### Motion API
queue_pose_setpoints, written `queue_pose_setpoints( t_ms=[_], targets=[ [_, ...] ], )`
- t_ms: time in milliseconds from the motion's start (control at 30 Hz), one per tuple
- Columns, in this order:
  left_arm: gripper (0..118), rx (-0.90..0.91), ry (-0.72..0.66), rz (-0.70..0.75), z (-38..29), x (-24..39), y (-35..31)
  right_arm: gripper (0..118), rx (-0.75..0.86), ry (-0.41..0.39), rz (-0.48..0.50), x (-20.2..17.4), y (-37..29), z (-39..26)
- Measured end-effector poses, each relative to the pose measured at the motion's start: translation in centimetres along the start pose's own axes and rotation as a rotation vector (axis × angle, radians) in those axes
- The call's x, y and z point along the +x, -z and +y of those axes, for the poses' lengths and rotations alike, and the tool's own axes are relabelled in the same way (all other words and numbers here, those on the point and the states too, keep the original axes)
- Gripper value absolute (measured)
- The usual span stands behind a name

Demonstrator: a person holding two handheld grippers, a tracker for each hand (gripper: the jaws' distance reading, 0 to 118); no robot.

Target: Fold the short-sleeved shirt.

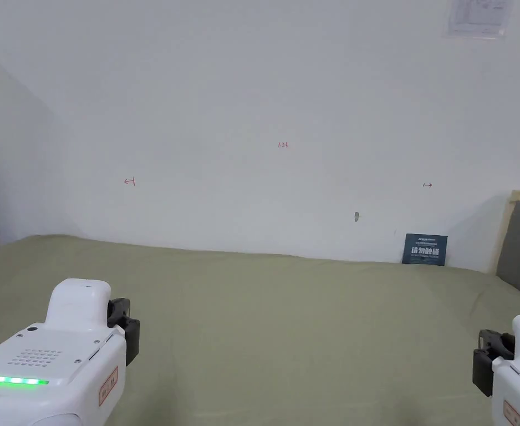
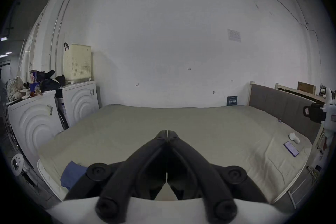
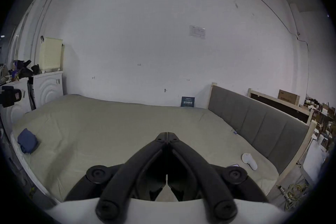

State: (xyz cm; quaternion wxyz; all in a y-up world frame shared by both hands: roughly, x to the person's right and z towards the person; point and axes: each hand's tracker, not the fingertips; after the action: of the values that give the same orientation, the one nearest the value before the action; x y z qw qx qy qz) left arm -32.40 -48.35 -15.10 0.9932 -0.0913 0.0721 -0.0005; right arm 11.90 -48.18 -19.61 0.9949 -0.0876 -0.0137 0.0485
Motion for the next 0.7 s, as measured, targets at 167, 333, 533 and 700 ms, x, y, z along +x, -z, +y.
queue_pose_setpoints(
  t_ms=[167,333,533,700],
  targets=[
    [117,-0.012,-0.049,-0.049,-0.3,-0.2,0.9,98,0.014,-0.011,-0.008,-0.4,0.1,-0.2],
    [117,0.037,-0.032,-0.023,-1.3,0.4,0.5,117,0.084,0.051,-0.005,-0.1,-0.4,-1.0],
    [117,0.016,-0.06,-0.032,-2.0,0.5,0.7,117,0.061,0.063,0.005,0.0,-0.1,-1.2],
    [117,0.018,-0.04,-0.02,-1.5,0.6,0.7,117,0.024,0.076,0.05,0.1,0.8,-1.7]
  ],
)
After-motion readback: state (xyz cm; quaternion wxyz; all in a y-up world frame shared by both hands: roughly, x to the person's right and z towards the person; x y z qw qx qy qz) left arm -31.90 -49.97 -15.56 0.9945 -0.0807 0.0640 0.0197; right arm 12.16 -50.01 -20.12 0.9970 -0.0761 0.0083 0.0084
